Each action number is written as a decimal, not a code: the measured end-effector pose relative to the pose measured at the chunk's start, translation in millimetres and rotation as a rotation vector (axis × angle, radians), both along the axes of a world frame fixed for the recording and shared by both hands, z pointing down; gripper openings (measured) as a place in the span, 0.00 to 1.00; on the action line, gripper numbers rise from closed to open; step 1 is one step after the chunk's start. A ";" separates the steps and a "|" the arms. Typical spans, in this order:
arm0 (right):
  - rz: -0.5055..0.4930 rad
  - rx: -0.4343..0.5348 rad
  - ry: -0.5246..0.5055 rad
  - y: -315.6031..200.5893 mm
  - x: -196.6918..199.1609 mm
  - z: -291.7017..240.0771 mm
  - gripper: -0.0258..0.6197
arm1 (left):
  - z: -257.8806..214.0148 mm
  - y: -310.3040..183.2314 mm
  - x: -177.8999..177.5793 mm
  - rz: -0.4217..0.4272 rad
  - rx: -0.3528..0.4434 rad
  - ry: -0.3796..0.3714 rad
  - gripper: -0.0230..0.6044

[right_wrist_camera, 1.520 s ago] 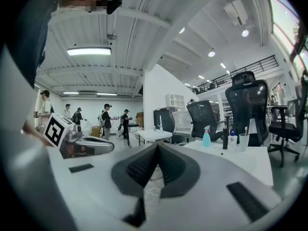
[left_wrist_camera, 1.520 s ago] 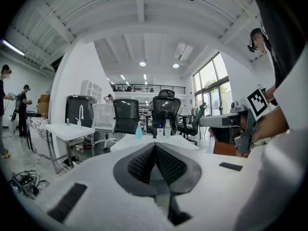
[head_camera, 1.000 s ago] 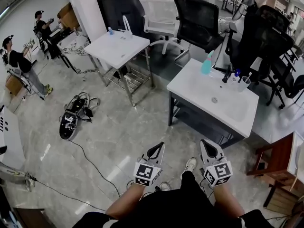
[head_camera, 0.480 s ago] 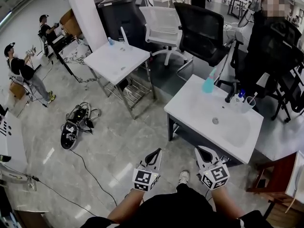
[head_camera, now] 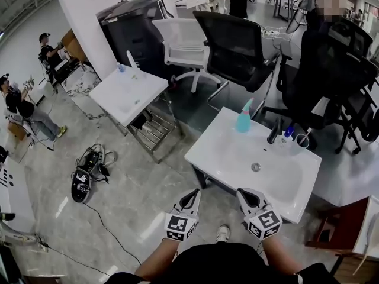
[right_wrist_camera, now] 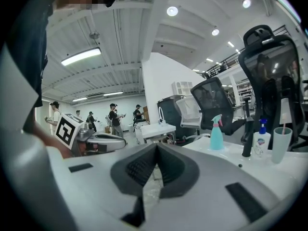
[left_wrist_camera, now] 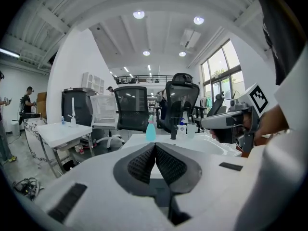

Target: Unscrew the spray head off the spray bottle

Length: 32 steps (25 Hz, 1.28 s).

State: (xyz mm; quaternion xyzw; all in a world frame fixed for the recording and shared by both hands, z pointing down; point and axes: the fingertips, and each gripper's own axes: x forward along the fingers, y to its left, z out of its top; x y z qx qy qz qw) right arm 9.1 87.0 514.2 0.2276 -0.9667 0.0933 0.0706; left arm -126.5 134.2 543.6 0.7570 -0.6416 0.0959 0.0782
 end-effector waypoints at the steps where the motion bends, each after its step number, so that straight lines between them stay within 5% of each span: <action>1: 0.001 -0.002 -0.002 -7.6 3.6 0.4 0.05 | -0.1 -7.4 2.6 0.001 -0.003 -0.005 0.06; 16: 0.095 0.010 -0.015 -92.6 23.9 8.0 0.05 | 6.2 -98.2 4.1 0.042 0.003 -0.002 0.06; 32: 0.283 0.003 -0.003 -206.1 -40.1 -10.2 0.05 | -2.9 -252.7 -57.2 0.253 -0.001 0.003 0.06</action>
